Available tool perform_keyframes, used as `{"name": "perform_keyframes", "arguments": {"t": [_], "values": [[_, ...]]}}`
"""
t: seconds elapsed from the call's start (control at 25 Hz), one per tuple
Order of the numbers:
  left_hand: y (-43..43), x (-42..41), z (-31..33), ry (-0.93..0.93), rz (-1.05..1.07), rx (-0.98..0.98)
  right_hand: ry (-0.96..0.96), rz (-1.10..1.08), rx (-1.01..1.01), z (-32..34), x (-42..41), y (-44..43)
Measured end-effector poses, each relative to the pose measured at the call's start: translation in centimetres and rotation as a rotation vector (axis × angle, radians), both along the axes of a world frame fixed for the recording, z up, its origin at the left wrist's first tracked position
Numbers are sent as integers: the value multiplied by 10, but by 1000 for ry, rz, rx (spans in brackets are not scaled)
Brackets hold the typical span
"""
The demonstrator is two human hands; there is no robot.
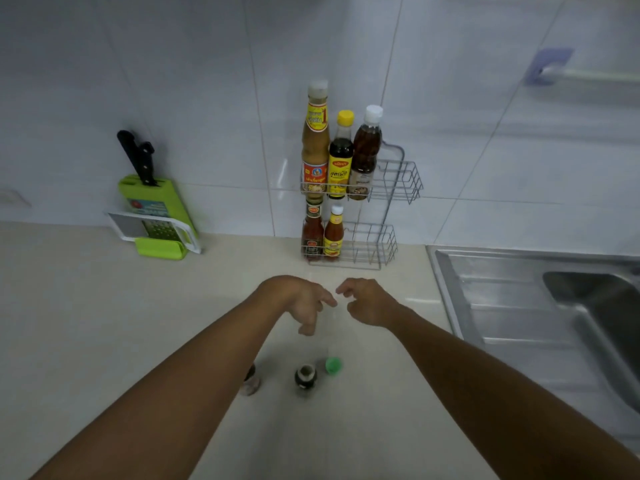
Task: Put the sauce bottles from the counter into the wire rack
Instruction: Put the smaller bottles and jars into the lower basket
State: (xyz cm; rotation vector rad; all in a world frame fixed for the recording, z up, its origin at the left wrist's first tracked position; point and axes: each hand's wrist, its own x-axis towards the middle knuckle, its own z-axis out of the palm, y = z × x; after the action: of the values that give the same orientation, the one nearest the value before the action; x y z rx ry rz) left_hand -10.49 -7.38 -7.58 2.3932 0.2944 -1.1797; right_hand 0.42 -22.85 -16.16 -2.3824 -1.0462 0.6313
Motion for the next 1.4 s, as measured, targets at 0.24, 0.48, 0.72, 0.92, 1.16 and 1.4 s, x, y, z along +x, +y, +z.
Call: {"name": "perform_keyframes", "arguments": {"t": [0.24, 0.48, 0.72, 0.92, 1.16, 1.4], "values": [[-32, -72, -55, -66, 84, 10, 113, 311, -335, -57, -71, -23], [-39, -130, -131, -510, 526, -189, -93, 177, -218, -93, -112, -48], [-63, -135, -138, -693, 736, -349, 150, -61, 98, -67, -98, -60], [-67, -96, -93, -823, 686, -346, 202, -120, 368, 28, -65, -53], [-58, -53, -25, -890, 566, -196, 79, 95, 460, 120, -28, -57], [-46, -39, 21, -791, 470, -349, -87, 369, 396, 155, -14, -54]]}}
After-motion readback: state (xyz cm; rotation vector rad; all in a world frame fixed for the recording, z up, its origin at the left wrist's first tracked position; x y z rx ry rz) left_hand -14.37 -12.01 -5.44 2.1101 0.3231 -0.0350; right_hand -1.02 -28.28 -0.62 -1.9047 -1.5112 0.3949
